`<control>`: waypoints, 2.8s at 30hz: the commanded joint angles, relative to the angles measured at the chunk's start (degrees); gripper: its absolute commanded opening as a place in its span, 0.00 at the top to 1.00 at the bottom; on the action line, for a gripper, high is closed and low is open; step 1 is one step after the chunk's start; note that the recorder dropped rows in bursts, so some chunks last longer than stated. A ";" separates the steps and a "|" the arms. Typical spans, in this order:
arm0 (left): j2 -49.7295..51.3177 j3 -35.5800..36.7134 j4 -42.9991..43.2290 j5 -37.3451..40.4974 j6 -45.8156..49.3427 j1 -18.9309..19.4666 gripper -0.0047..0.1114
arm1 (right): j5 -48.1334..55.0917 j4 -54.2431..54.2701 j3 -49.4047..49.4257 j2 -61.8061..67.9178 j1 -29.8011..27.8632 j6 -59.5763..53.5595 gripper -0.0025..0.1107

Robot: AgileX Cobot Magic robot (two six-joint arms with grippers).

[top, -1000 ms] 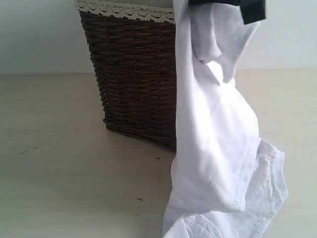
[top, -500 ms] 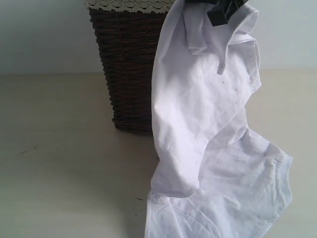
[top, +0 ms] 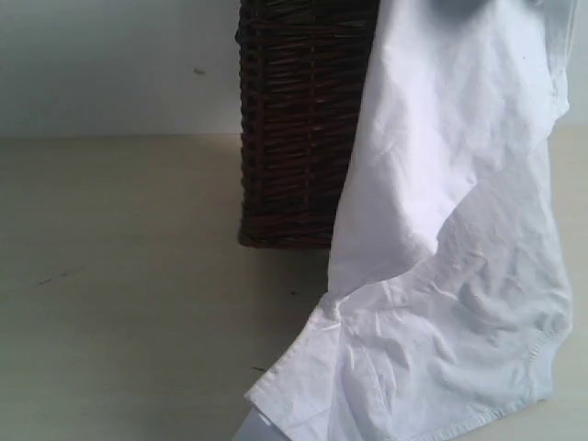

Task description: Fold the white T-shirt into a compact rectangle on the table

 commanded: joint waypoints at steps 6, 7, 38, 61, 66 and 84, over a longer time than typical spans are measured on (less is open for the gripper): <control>-0.35 -0.20 0.08 -0.39 0.16 -0.02 0.96 | 15.18 -9.49 -0.59 -0.65 -0.05 16.30 0.98; -0.35 -0.20 0.08 -0.39 0.16 -0.02 0.96 | 16.39 -9.49 -0.59 -0.65 -0.05 16.30 0.98; -0.35 -0.20 0.08 -0.39 0.16 -0.02 0.96 | 25.93 -9.69 -0.59 2.10 -0.05 11.53 0.98; -0.35 -0.20 0.08 -0.39 0.16 -0.02 0.96 | 48.98 26.61 5.02 0.37 9.38 -21.27 0.98; -0.35 -0.20 0.08 -0.39 0.16 -0.02 0.96 | 37.66 44.00 4.26 4.30 15.01 -31.50 0.98; -0.35 -0.20 0.08 -0.39 0.16 -0.02 0.96 | 38.01 4.78 -7.72 -3.31 17.33 -5.02 0.98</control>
